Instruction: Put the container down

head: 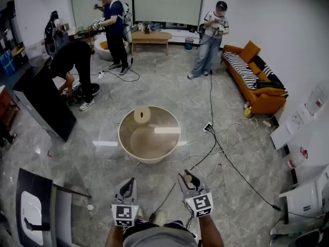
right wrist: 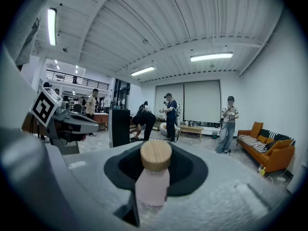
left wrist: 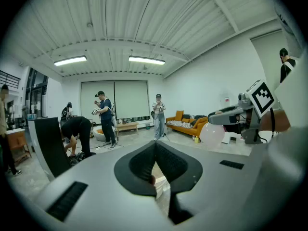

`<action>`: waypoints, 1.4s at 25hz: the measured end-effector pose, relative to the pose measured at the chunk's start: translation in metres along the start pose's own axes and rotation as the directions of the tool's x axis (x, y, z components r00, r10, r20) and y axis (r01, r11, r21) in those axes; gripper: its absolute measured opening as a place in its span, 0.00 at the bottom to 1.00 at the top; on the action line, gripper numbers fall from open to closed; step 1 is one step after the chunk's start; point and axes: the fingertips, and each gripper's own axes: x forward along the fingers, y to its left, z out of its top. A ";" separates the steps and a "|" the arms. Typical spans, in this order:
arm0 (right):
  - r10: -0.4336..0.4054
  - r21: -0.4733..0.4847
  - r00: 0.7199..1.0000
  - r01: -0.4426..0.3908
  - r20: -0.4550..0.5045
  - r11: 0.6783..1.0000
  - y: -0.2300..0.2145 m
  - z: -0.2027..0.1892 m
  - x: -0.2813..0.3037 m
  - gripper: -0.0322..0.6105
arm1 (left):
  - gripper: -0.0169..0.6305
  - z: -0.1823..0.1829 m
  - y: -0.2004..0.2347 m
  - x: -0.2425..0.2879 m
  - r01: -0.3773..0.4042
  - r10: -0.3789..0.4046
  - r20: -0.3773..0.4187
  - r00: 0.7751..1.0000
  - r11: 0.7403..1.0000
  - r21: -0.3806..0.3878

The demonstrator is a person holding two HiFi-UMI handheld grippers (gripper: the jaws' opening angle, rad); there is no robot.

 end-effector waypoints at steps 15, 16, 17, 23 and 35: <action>0.004 0.001 1.000 -0.004 0.026 1.000 -0.013 0.001 -0.003 0.23 | 0.05 0.003 -0.016 0.015 0.018 -0.018 0.016 1.000 1.000 0.000; 0.004 0.001 1.000 -0.004 0.027 1.000 -0.016 0.002 -0.003 0.23 | 0.05 0.005 -0.018 0.018 0.019 -0.019 0.019 1.000 1.000 0.001; 0.004 0.001 1.000 -0.004 0.028 1.000 -0.018 0.002 -0.003 0.23 | 0.05 0.007 -0.019 0.020 0.020 -0.020 0.021 1.000 1.000 0.000; -0.007 0.001 1.000 0.007 0.023 1.000 -0.032 0.002 0.006 0.23 | 0.05 0.010 -0.020 0.038 0.031 -0.031 0.019 0.999 1.000 0.002; -0.029 -0.003 1.000 0.029 0.011 1.000 -0.075 0.002 0.068 0.23 | 0.05 0.016 0.003 0.119 0.064 -0.064 0.011 0.998 0.998 0.007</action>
